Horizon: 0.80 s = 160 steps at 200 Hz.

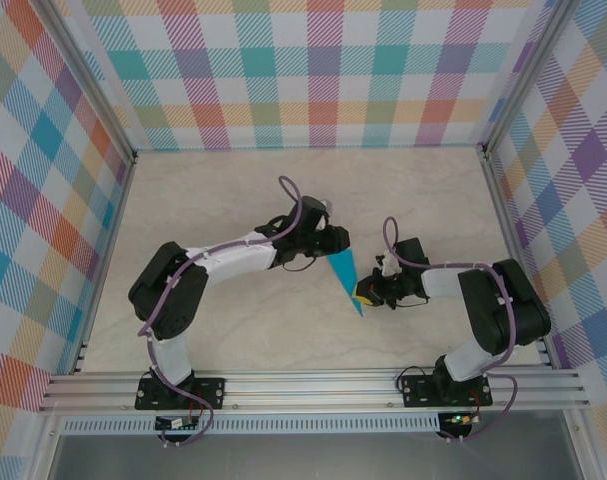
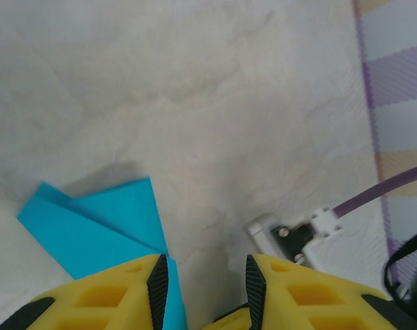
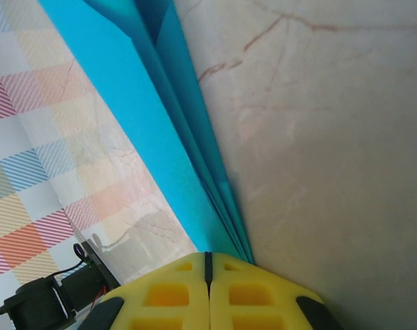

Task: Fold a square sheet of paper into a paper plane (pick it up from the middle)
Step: Move a paper plane to the center of the table.

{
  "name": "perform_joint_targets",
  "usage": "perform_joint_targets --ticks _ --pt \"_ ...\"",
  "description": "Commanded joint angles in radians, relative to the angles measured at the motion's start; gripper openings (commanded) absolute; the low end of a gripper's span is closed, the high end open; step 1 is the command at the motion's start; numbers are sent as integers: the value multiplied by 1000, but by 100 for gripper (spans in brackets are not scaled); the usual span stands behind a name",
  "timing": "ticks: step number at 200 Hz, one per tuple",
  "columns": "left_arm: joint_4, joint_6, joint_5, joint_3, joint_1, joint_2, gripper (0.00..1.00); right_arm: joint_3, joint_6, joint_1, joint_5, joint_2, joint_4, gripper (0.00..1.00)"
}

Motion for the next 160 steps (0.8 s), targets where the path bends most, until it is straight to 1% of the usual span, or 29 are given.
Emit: perform_joint_targets --ticks 1,10,19,35,56,69,91,114,124,136,144,160 --pt "-131 -26 -67 36 -44 57 39 -12 8 6 52 -104 -80 14" --pt "-126 -39 -74 34 -54 62 40 -7 -2 5 94 -159 -125 19" --pt "-126 -52 -89 31 -61 59 41 0 -16 1 145 -203 -182 22" --pt "-137 -69 -110 30 -74 50 47 13 -40 -11 235 -260 -279 27" --pt "-222 -82 -180 71 -96 41 55 8 -57 -31 298 -306 -331 32" --pt "-301 -93 -226 98 -119 44 61 -8 -57 -41 294 -333 -320 34" --pt "-394 -108 -285 159 -147 73 67 -15 -51 -49 270 -341 -304 36" --pt "-456 -129 -311 219 -166 110 71 -17 -53 -50 271 -332 -299 39" --pt "-531 -144 -372 267 -182 133 74 -21 -53 -50 269 -330 -298 39" --pt "-611 -154 -413 322 -191 169 78 -25 -53 -50 268 -330 -293 39" --pt "-643 -161 -416 350 -193 192 80 -30 -54 -50 265 -334 -288 39" --pt "-668 -168 -405 378 -193 222 80 -35 -56 -50 260 -340 -284 40"
